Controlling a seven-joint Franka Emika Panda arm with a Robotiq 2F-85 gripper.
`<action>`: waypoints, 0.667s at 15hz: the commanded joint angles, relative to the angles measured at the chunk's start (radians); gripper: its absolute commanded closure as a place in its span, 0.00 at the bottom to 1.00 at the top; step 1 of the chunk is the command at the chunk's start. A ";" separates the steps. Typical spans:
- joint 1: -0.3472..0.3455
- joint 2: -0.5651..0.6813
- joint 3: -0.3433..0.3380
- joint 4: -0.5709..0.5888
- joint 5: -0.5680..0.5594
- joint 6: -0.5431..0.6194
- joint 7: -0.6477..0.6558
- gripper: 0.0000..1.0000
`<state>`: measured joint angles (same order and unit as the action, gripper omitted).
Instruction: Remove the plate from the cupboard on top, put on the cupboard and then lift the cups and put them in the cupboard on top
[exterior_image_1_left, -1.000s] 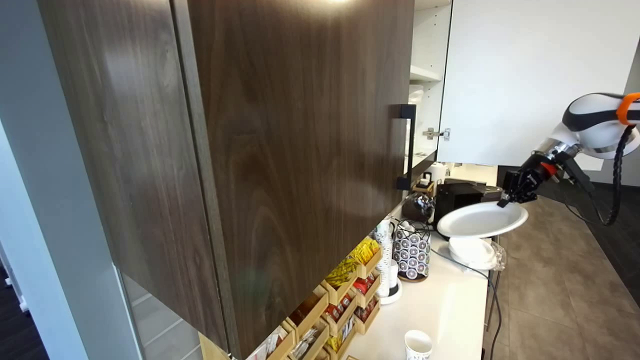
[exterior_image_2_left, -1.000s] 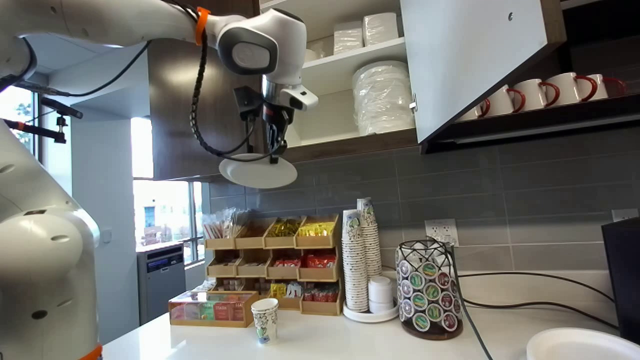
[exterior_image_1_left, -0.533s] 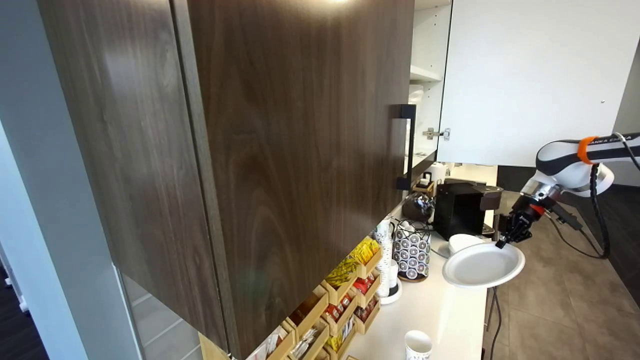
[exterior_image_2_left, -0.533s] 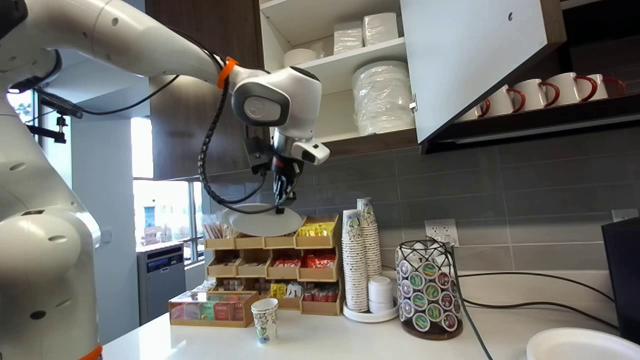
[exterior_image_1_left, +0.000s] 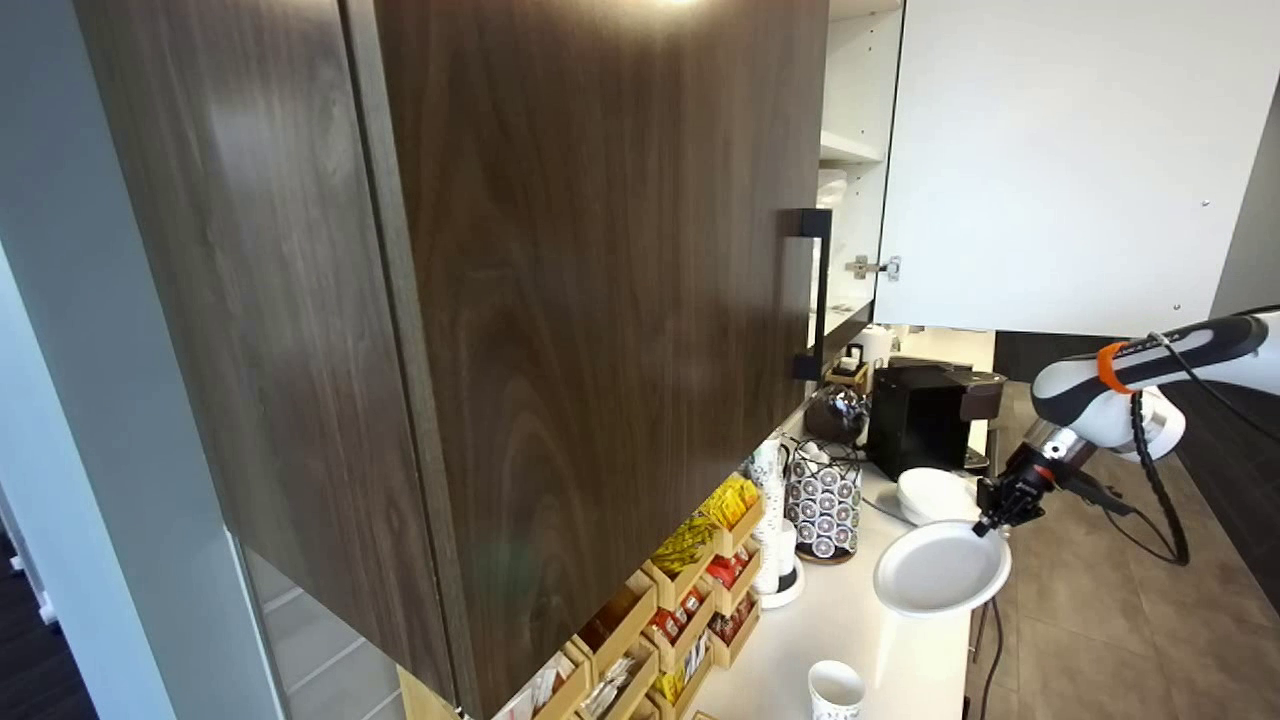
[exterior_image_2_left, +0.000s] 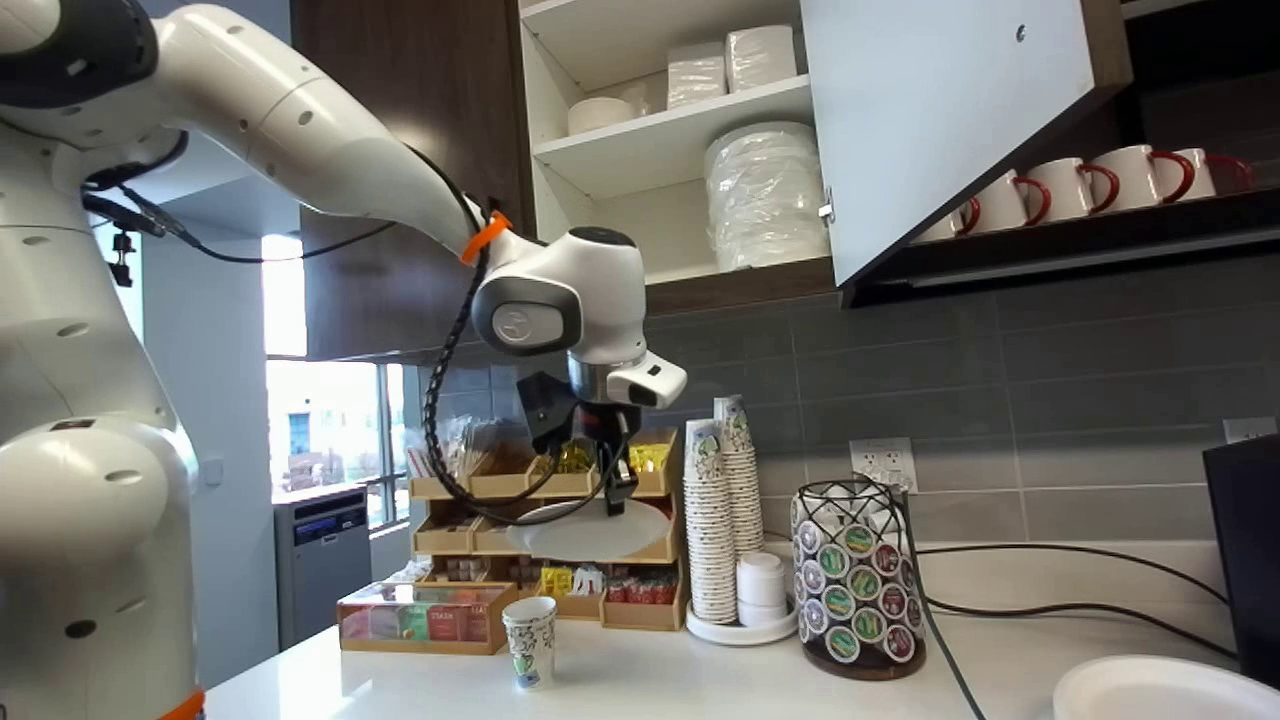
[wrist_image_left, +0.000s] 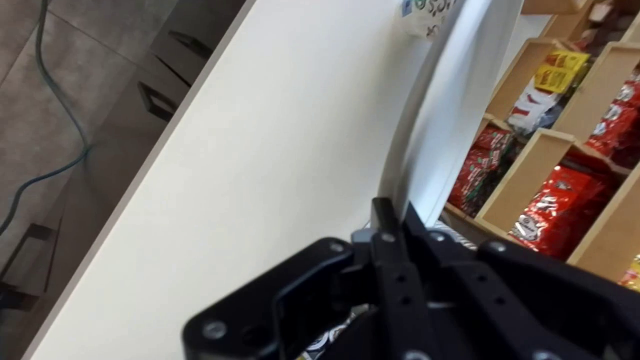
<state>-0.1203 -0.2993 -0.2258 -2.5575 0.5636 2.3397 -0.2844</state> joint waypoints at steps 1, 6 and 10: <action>0.013 0.021 -0.006 -0.007 0.008 0.033 0.003 0.96; 0.017 0.067 0.000 -0.005 0.030 0.054 0.002 0.96; 0.026 0.093 -0.009 -0.007 0.069 0.083 -0.035 0.99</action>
<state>-0.1025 -0.2314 -0.2263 -2.5628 0.5964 2.3959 -0.2846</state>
